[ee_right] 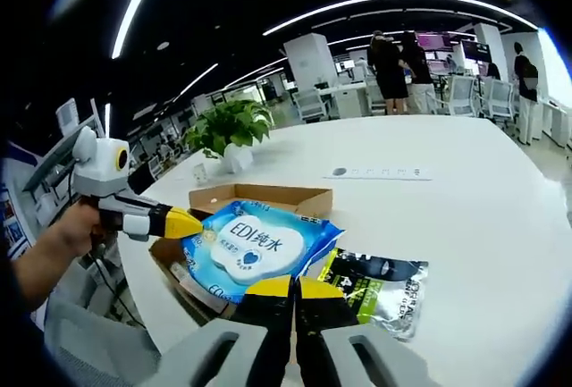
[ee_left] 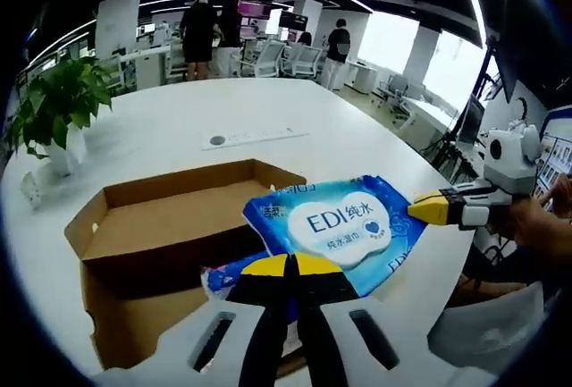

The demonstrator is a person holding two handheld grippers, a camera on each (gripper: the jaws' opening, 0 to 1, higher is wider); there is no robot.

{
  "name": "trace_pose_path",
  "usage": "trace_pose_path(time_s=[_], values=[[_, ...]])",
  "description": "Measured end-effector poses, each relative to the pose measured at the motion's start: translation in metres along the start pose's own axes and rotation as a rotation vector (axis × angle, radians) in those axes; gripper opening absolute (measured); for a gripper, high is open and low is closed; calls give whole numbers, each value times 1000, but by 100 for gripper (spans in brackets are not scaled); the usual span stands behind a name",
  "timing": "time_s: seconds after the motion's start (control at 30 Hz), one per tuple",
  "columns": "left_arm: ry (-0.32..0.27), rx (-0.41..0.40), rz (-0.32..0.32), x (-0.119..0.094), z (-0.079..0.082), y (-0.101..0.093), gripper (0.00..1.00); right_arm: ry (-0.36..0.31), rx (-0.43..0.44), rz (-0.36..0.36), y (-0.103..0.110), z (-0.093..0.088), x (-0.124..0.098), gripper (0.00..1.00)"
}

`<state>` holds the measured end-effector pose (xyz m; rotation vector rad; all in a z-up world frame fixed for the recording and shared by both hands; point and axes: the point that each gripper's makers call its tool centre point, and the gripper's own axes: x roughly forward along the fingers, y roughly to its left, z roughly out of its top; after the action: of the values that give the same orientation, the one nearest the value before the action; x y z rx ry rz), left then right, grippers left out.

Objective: Operate the shoe box by opening the lid, removing the specified soft item, and placing it in the target area until the item is outside and the box remains undamaged.

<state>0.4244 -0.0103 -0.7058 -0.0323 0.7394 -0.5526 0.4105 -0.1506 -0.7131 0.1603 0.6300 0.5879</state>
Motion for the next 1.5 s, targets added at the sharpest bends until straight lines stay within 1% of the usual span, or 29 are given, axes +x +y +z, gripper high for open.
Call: trace_pose_path(time_s=[0.13,0.37,0.53,0.83,1.07,1.23,1.5], values=[[2,0,-16,7,1,-9,0,-10,23,-15,-11,0,-7,0],[-14,-1,-43,22,8,-28,0,-19,37,-56,-32,0,-19,0],[-21,4,-54,31,9,-38,0,-19,42,-76,-45,0,-23,0],[-24,14,-65,48,8,-51,0,-18,48,-104,-67,-3,-29,0],[-15,18,-72,65,4,-57,0,-3,49,-122,-83,-11,-26,0],[0,10,-70,80,0,-56,0,11,68,-128,-95,-18,-18,0],[24,24,-59,100,-5,-51,0,33,63,-137,-111,-24,-2,0]])
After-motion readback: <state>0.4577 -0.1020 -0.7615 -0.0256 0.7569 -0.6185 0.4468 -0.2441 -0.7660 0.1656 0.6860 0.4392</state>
